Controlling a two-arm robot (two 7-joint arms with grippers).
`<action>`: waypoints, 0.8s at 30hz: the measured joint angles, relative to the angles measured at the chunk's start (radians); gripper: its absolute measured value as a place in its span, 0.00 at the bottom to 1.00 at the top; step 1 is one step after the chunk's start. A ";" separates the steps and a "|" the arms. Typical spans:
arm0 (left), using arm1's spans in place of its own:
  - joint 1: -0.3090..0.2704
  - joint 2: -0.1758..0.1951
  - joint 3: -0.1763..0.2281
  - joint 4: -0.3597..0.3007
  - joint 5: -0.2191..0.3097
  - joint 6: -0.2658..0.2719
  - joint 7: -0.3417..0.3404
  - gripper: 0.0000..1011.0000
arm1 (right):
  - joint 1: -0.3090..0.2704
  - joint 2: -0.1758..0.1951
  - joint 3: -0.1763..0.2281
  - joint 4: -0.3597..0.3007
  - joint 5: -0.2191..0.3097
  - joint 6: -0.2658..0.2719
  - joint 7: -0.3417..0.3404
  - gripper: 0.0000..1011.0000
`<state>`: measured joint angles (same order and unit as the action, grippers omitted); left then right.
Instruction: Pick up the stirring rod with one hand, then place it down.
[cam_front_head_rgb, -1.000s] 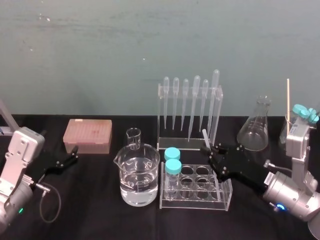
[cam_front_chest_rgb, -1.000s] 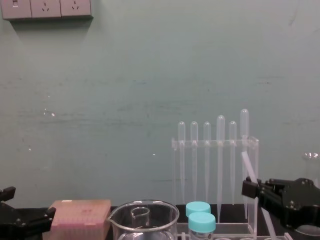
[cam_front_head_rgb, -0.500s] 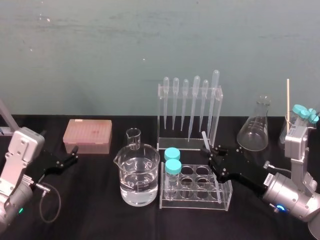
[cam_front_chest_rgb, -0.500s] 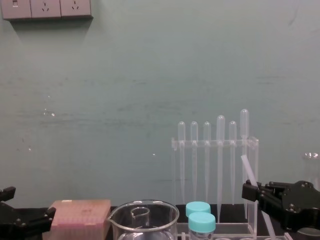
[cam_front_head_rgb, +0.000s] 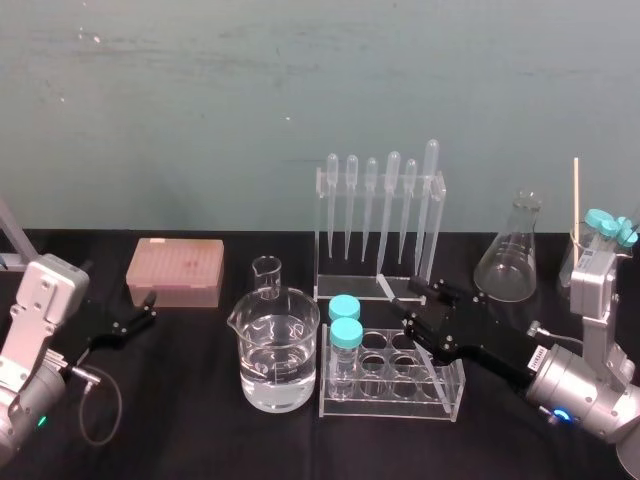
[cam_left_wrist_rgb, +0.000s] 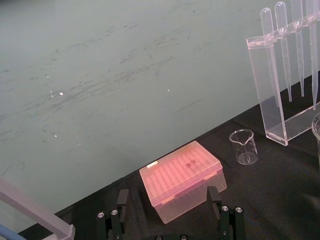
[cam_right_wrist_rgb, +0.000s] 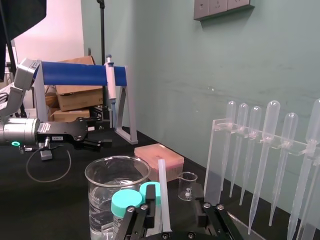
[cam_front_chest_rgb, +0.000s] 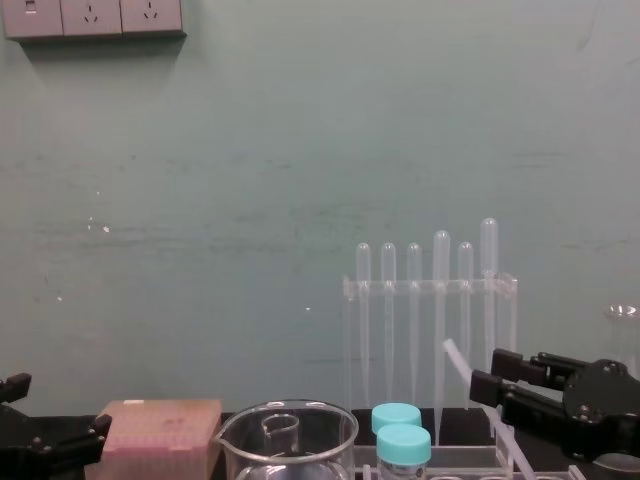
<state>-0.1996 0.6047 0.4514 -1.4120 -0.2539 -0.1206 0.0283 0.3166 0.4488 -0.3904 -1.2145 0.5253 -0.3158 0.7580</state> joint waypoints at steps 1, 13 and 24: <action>0.000 0.000 0.000 0.000 0.000 0.000 0.000 0.99 | 0.000 0.000 0.000 0.000 0.000 0.000 0.000 0.47; 0.000 0.000 0.000 0.000 0.000 0.000 0.000 0.99 | 0.000 0.000 0.000 0.000 0.001 0.000 0.000 0.84; 0.000 0.000 0.000 0.000 0.000 0.000 0.000 0.99 | 0.001 -0.007 0.031 -0.087 -0.043 -0.115 -0.043 0.99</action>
<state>-0.1996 0.6047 0.4514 -1.4120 -0.2539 -0.1205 0.0283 0.3173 0.4414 -0.3593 -1.3012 0.4820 -0.4309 0.7154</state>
